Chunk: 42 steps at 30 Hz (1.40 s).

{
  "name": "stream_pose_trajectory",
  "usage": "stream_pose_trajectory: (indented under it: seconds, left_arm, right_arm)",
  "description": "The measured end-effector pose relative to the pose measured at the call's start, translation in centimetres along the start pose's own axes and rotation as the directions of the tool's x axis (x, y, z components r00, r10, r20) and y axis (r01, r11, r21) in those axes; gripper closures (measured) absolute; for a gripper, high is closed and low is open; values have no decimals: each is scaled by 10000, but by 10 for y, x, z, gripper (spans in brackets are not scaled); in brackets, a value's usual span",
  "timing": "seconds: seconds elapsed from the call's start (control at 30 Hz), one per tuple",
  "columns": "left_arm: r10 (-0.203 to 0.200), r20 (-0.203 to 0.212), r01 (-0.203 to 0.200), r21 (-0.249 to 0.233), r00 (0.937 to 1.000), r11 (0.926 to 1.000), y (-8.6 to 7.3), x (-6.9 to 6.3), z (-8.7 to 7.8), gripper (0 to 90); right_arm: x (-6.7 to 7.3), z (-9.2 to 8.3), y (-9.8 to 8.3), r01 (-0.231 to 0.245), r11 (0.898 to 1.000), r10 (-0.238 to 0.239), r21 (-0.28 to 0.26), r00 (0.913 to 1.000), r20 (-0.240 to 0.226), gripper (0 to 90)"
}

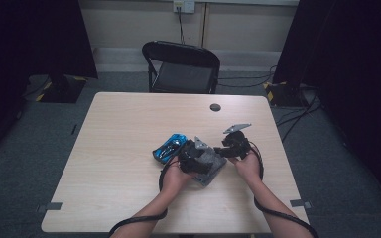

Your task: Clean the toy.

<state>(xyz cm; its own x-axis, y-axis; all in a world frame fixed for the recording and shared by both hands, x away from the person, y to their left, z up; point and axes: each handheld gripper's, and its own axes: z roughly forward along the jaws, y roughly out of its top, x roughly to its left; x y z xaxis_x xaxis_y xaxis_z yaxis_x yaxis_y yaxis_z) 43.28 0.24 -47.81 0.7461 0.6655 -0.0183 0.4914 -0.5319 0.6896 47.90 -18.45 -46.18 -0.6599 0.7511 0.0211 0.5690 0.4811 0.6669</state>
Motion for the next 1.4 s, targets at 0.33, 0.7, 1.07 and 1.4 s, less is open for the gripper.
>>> stream_pose_trajectory:
  seconds: [0.33,0.7,1.07,1.4]
  left_arm:
    - [445,188,-444,-56,9988,9990,-11,-11,6,443]
    - [464,999,-498,318,9939,9983,-9,-15,-11,771]
    - [146,813,-147,7,9966,9999,-30,35,-92,768]
    - [-949,267,941,287,9951,9951,-88,73,-145,767]
  right_arm:
    - [-9,0,-6,-289,9996,290,-54,9994,173,341]
    - [-10,-3,5,-683,9967,671,-448,9974,-268,210]
    - [19,20,34,-573,9976,527,-392,9925,-1099,189]
    - [67,55,69,-18,9992,-55,-396,9830,-1837,149]
